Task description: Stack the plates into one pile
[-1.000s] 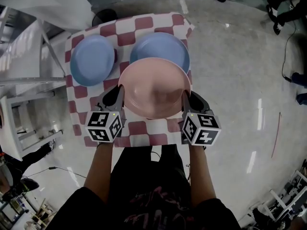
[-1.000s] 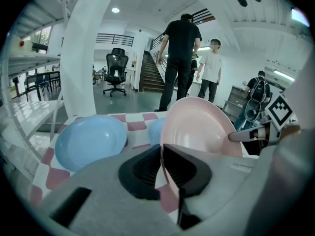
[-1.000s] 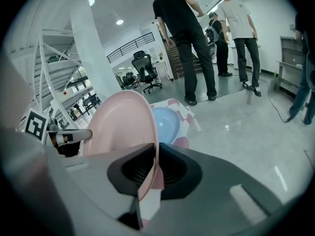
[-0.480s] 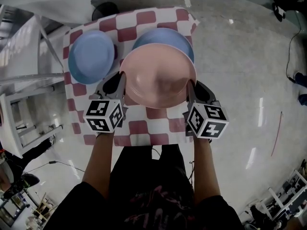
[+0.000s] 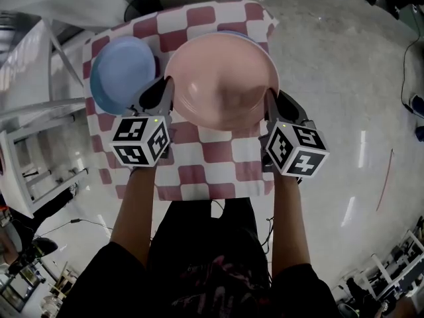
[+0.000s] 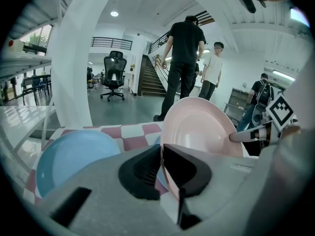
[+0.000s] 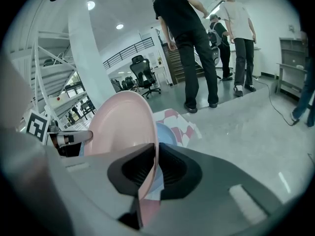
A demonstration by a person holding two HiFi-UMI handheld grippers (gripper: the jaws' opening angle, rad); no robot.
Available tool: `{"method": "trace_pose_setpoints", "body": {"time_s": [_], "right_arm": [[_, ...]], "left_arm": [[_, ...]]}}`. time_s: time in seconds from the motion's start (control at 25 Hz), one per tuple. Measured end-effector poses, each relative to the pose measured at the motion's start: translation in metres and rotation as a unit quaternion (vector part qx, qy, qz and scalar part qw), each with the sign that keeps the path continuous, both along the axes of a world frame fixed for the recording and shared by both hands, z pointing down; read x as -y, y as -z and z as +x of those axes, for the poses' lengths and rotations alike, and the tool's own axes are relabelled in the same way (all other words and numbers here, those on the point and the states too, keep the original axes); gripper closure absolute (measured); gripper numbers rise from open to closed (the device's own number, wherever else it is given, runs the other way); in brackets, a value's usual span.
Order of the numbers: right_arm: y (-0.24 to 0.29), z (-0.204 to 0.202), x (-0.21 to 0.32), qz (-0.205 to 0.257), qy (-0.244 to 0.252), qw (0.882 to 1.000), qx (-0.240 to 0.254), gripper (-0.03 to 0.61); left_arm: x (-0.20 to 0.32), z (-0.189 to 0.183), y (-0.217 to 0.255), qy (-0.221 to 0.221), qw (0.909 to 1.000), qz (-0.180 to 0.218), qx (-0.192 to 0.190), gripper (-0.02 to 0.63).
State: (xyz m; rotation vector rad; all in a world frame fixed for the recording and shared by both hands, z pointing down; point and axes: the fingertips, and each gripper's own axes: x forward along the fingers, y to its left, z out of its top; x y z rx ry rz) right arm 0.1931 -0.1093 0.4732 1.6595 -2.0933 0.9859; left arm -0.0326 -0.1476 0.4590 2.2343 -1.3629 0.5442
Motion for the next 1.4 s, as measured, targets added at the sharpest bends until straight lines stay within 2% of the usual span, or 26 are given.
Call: {"method": "trace_pose_setpoints", "body": {"time_s": [0.36,1.4], "right_arm": [[-0.006,0.006,0.017,-0.005,-0.004,1.000,-0.007,0.540],[-0.047,0.010,0.034,-0.044,0.008,0.999,-0.030,0.522]], "left_arm": [[0.023,0.007,-0.006,-0.011,0.9999,-0.003,0.001,0.595],[0.044,0.013,-0.052,-0.013,0.9990,-0.043,0.001,0.588]]}}
